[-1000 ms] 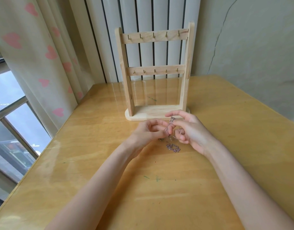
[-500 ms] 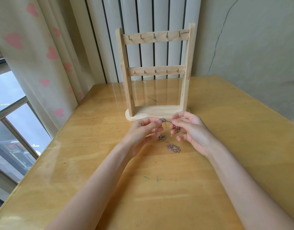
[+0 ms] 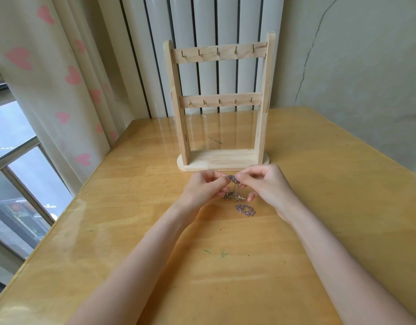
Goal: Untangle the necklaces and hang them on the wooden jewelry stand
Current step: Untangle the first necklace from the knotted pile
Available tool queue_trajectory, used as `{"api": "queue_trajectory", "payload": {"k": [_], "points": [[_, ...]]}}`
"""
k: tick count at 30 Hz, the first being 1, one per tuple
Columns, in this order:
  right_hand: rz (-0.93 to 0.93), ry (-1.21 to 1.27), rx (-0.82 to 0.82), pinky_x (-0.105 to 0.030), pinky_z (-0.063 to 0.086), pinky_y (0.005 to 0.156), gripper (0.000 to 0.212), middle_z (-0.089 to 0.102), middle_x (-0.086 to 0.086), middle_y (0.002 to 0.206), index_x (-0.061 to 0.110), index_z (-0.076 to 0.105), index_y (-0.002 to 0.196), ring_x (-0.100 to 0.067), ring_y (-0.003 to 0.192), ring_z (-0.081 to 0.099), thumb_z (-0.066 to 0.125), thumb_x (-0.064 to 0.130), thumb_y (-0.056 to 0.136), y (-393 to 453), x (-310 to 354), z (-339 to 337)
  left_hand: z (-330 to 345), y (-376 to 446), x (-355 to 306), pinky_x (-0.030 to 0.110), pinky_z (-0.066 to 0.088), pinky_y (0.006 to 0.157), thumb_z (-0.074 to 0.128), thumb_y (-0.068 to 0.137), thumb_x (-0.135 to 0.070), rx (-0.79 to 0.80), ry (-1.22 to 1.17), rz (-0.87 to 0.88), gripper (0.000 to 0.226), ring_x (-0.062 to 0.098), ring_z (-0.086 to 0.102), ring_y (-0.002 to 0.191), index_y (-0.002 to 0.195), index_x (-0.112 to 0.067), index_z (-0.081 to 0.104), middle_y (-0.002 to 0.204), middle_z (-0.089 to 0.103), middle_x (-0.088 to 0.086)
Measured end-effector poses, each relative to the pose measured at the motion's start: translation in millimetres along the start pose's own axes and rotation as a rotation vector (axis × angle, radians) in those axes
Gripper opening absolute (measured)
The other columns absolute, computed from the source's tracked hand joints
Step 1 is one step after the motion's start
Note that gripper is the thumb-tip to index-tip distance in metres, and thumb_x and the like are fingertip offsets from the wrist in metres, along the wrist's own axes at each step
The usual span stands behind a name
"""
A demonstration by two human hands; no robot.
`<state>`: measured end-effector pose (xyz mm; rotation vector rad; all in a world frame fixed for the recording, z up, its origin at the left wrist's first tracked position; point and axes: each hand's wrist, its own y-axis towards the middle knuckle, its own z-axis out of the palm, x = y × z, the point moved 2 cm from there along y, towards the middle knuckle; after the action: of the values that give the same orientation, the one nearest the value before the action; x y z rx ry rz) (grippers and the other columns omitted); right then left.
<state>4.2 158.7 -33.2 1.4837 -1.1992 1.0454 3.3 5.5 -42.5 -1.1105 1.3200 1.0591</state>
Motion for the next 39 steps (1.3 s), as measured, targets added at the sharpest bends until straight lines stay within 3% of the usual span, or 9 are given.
{"api": "queue_trajectory", "payload": {"k": [2, 6, 12, 17, 21, 26, 30, 34, 39], "points": [[-0.019, -0.016, -0.035, -0.034, 0.047, 0.054, 0.01, 0.064, -0.007, 0.069, 0.014, 0.071, 0.072, -0.033, 0.064, 0.057, 0.068, 0.014, 0.082, 0.4, -0.5, 0.4, 1.3, -0.8, -0.7, 0.017, 0.051, 0.069, 0.057, 0.089, -0.012, 0.016, 0.002, -0.009, 0.011, 0.003, 0.057, 0.062, 0.078, -0.011, 0.06, 0.068, 0.058, -0.001], [-0.024, 0.002, -0.105, -0.03, 0.043, 0.052, 0.013, 0.061, -0.003, 0.065, 0.013, 0.068, 0.07, -0.027, 0.058, 0.051, 0.067, 0.013, 0.083, 0.6, 0.9, 1.3, 2.4, -2.9, -3.3, 0.015, 0.051, 0.063, 0.055, 0.09, -0.013, 0.029, -0.029, -0.064, 0.016, 0.004, 0.059, 0.063, 0.076, -0.011, 0.061, 0.067, 0.057, 0.001], [-0.008, 0.013, -0.065, -0.017, 0.038, 0.043, 0.018, 0.053, -0.002, 0.059, 0.009, 0.062, 0.07, -0.011, 0.034, 0.039, 0.06, 0.01, 0.088, -1.0, 5.0, 0.8, -3.2, -1.6, -4.9, 0.025, 0.049, 0.079, 0.061, 0.088, -0.017, -0.097, -0.011, 0.093, 0.004, 0.009, 0.055, 0.082, 0.091, -0.018, 0.059, 0.089, 0.056, -0.006], [-0.049, -0.024, 0.006, -0.019, 0.037, 0.044, 0.021, 0.054, -0.003, 0.06, 0.013, 0.063, 0.07, -0.013, 0.036, 0.041, 0.057, 0.012, 0.09, -1.2, 4.8, 4.3, 3.7, -3.8, -8.4, 0.016, 0.051, 0.068, 0.063, 0.086, -0.017, 0.022, 0.046, 0.107, 0.007, 0.001, 0.057, 0.065, 0.08, -0.013, 0.066, 0.074, 0.062, -0.002], [-0.085, -0.083, -0.007, -0.021, 0.038, 0.046, 0.021, 0.053, -0.002, 0.057, 0.016, 0.061, 0.068, -0.009, 0.035, 0.041, 0.059, 0.015, 0.089, -0.6, 1.9, 4.0, 1.3, -3.0, -7.4, 0.016, 0.053, 0.068, 0.067, 0.082, -0.01, 0.054, 0.015, 0.045, 0.004, 0.004, 0.06, 0.065, 0.079, -0.011, 0.067, 0.071, 0.065, -0.001], [-0.104, -0.009, -0.007, -0.019, 0.039, 0.044, 0.016, 0.054, 0.0, 0.059, 0.009, 0.062, 0.074, -0.015, 0.04, 0.044, 0.059, 0.011, 0.089, -1.2, 4.6, 5.5, 1.9, -2.7, -7.3, 0.013, 0.052, 0.06, 0.06, 0.085, -0.002, 0.101, -0.283, -0.13, 0.008, 0.004, 0.057, 0.054, 0.08, -0.008, 0.062, 0.06, 0.06, -0.002], [-0.09, 0.019, 0.087, -0.017, 0.04, 0.045, 0.017, 0.057, 0.007, 0.057, 0.008, 0.061, 0.07, -0.01, 0.036, 0.044, 0.061, 0.001, 0.085, -4.2, 7.7, 7.9, -0.5, 0.4, -8.8, 0.013, 0.049, 0.05, 0.058, 0.086, -0.002, 0.044, -0.48, -0.214, 0.013, 0.006, 0.046, 0.047, 0.076, -0.007, 0.062, 0.061, 0.051, 0.002], [-0.11, -0.135, 0.144, -0.026, 0.041, 0.052, 0.021, 0.056, 0.004, 0.064, 0.015, 0.055, 0.066, -0.011, 0.036, 0.044, 0.062, 0.001, 0.081, -5.3, 7.0, 10.9, 2.5, -1.4, -6.8, 0.013, 0.046, 0.047, 0.056, 0.087, -0.004, 0.071, -0.458, -0.233, 0.019, 0.006, 0.048, 0.044, 0.069, -0.006, 0.06, 0.057, 0.052, 0.004], [-0.148, -0.139, 0.102, -0.027, 0.039, 0.047, 0.027, 0.052, 0.01, 0.058, 0.018, 0.051, 0.062, -0.018, 0.04, 0.044, 0.055, 0.001, 0.082, -3.3, 5.1, 7.9, 4.4, -1.5, -5.2, 0.013, 0.05, 0.052, 0.054, 0.089, -0.004, 0.108, -0.382, -0.212, 0.01, 0.006, 0.047, 0.047, 0.081, -0.004, 0.06, 0.062, 0.046, 0.003]]}}
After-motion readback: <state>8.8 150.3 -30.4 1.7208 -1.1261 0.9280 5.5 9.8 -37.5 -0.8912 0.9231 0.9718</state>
